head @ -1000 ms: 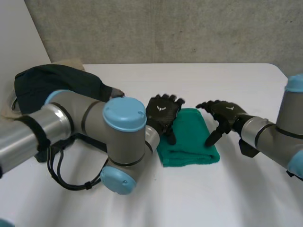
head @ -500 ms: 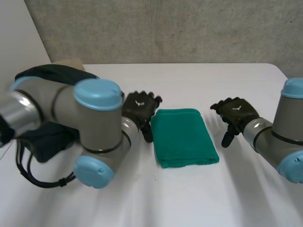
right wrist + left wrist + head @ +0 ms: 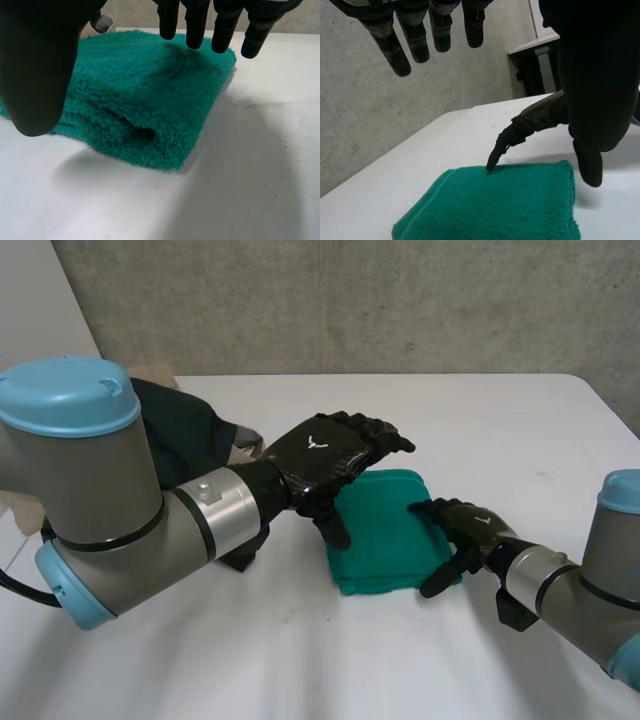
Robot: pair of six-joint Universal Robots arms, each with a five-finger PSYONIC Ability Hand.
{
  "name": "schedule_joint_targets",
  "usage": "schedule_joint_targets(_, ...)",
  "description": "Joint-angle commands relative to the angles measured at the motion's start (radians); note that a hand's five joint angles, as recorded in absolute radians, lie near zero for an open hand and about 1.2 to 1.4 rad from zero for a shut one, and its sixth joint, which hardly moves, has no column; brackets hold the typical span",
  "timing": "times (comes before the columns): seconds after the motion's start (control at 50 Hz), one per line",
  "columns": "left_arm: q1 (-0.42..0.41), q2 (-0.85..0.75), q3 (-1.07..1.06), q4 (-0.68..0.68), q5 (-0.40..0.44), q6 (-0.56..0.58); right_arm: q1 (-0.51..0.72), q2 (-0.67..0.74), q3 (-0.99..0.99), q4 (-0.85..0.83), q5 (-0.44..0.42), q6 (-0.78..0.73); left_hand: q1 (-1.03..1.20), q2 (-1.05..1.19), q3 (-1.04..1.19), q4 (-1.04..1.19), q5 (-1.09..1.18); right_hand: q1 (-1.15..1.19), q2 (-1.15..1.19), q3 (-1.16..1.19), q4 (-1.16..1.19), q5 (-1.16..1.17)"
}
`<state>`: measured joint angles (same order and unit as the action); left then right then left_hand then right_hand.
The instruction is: Fold the laundry.
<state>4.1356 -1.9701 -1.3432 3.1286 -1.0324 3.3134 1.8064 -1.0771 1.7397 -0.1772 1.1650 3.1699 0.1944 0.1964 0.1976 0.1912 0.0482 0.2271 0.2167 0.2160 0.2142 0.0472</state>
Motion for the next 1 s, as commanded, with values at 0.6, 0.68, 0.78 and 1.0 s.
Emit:
schedule_joint_targets(0.6, -0.009, 0.011, 0.013, 0.007, -0.012, -0.002, -0.159, 0.338, -0.609, -0.081, 0.272, -0.005, 0.002, 0.0, -0.002, 0.005, -0.027, 1.169, 1.18, 1.18, 1.182, 1.175)
schedule_joint_targets(0.68, -0.023, 0.013, 0.018, 0.007, -0.012, -0.002, -0.223, 0.451, -0.796, -0.029, 0.327, -0.013, 0.002, 0.0, -0.002, 0.005, -0.027, 1.169, 1.18, 1.18, 1.182, 1.175)
schedule_joint_targets(0.78, -0.032, 0.013, 0.018, 0.011, -0.012, -0.002, -0.274, 0.6, -1.079, 0.086, 0.357, -0.013, 0.002, 0.0, -0.002, 0.005, -0.027, 1.169, 1.18, 1.18, 1.182, 1.175)
schedule_joint_targets(1.0, -0.057, 0.014, 0.019, 0.025, -0.012, -0.002, -0.372, 0.802, -1.459, 0.225, 0.375, -0.028, 0.004, 0.002, 0.001, 0.008, -0.024, 1.169, 1.18, 1.18, 1.182, 1.175)
